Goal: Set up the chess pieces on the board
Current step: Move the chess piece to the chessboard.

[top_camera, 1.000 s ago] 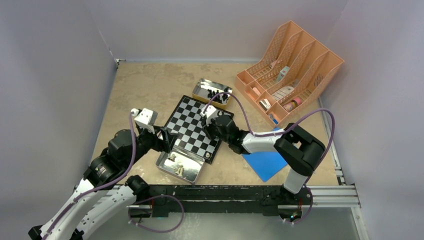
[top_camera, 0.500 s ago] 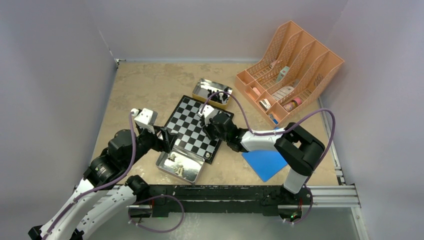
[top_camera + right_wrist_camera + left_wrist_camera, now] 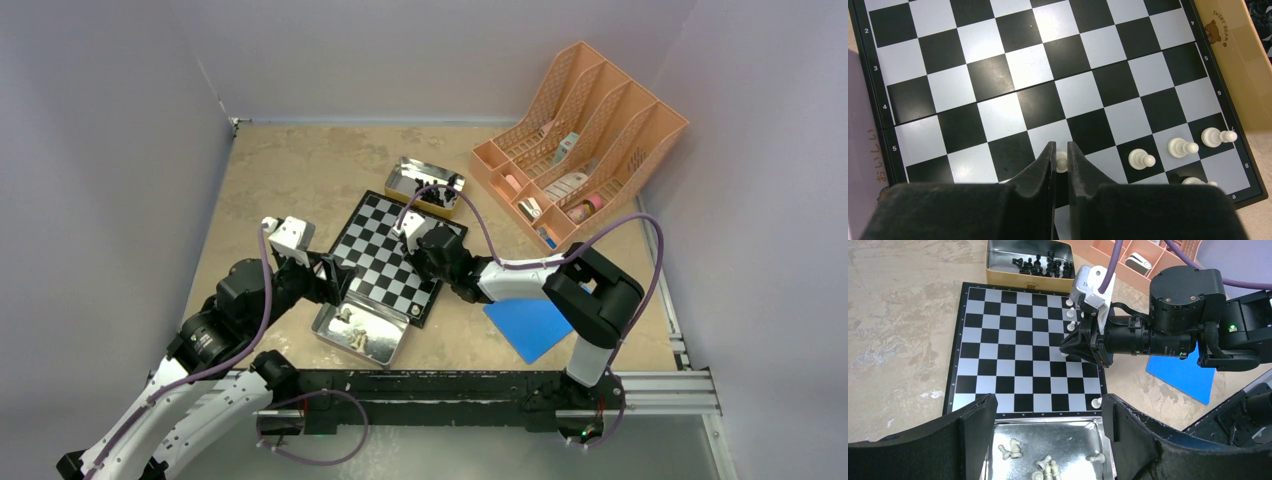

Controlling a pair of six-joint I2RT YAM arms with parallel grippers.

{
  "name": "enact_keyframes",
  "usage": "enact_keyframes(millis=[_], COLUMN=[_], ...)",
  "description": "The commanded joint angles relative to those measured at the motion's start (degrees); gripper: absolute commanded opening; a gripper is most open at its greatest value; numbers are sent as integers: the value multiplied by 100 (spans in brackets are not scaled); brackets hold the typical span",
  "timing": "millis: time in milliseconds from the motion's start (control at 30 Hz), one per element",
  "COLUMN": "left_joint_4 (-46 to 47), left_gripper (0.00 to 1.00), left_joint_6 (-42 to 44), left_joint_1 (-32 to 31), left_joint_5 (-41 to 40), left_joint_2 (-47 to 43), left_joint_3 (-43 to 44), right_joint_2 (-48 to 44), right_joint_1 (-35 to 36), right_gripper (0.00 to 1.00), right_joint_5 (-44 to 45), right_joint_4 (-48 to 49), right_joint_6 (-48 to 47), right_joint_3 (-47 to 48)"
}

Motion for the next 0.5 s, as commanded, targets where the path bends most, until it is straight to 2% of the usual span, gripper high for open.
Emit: enact_keyframes(millis=[0,467], left_joint_4=[121,123], left_gripper=[77,76], left_joint_6=[63,64], left_joint_1=[20,17], left_joint_5=[-69,-71], left_joint_2=[-6,-10], left_joint_3=[144,146], right_joint_2=[-68,-99], right_joint_1=[-28,-25], right_gripper=[12,12], right_joint_5=[203,619], right_joint_4=[-50,-242], right_joint_6=[-72,-135], right_joint_3=[249,212])
